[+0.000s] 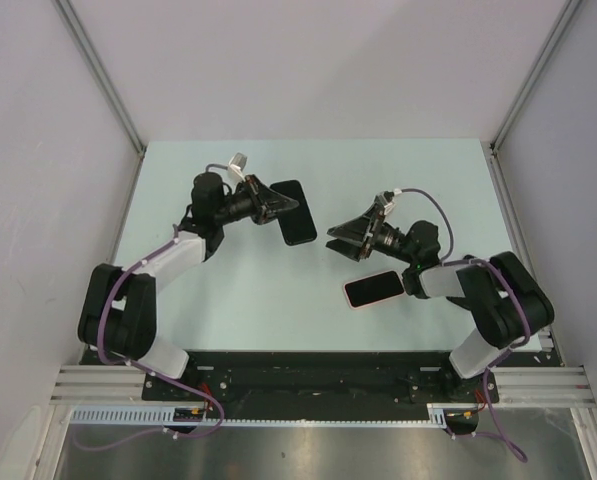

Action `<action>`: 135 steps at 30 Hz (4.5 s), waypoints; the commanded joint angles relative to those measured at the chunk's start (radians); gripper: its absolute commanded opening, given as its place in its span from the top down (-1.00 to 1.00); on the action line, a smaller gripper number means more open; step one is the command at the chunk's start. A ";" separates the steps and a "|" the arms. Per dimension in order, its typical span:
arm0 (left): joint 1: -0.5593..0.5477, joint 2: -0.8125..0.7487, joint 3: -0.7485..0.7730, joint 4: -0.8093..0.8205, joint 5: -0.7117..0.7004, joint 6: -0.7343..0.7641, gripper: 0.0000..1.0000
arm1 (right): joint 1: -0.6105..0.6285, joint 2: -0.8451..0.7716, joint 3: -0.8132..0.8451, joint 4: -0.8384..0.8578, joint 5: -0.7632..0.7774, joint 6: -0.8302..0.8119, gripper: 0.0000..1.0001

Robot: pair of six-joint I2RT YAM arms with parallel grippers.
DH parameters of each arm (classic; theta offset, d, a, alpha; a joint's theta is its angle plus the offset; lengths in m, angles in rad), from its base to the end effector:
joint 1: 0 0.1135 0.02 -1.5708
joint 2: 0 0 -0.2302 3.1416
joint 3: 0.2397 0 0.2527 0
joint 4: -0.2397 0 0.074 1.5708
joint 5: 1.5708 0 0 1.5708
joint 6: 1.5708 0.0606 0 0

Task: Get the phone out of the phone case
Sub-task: Pick up the phone at the center of the board, then remove the phone case from the phone.

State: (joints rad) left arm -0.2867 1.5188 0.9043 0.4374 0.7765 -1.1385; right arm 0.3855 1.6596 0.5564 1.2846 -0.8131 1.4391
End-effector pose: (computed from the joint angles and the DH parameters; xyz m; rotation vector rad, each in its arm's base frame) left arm 0.3319 -0.1421 0.2302 -0.1950 2.0231 -1.6473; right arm 0.2784 0.1605 0.1716 0.0907 1.8170 1.9600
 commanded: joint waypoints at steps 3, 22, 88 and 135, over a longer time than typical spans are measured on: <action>0.003 -0.115 -0.002 -0.126 -0.176 -0.168 1.00 | 0.068 -0.162 -0.023 -0.105 0.107 -0.126 -0.75; 0.004 -0.197 -0.047 -0.100 -0.186 -0.250 1.00 | 0.113 0.069 0.089 0.294 0.181 0.138 -0.22; 0.052 -0.158 -0.142 0.839 -0.135 -0.507 1.00 | 0.274 -0.101 0.241 0.318 0.595 0.452 1.00; -0.009 -0.240 -0.056 1.021 -0.278 -0.796 1.00 | 0.382 0.134 0.557 0.321 0.634 0.365 1.00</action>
State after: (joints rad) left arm -0.2966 1.3052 0.8215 1.2591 0.5274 -1.8763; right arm 0.7643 1.7763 1.0782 1.3407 -0.1661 1.8496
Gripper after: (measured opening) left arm 0.173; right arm 0.006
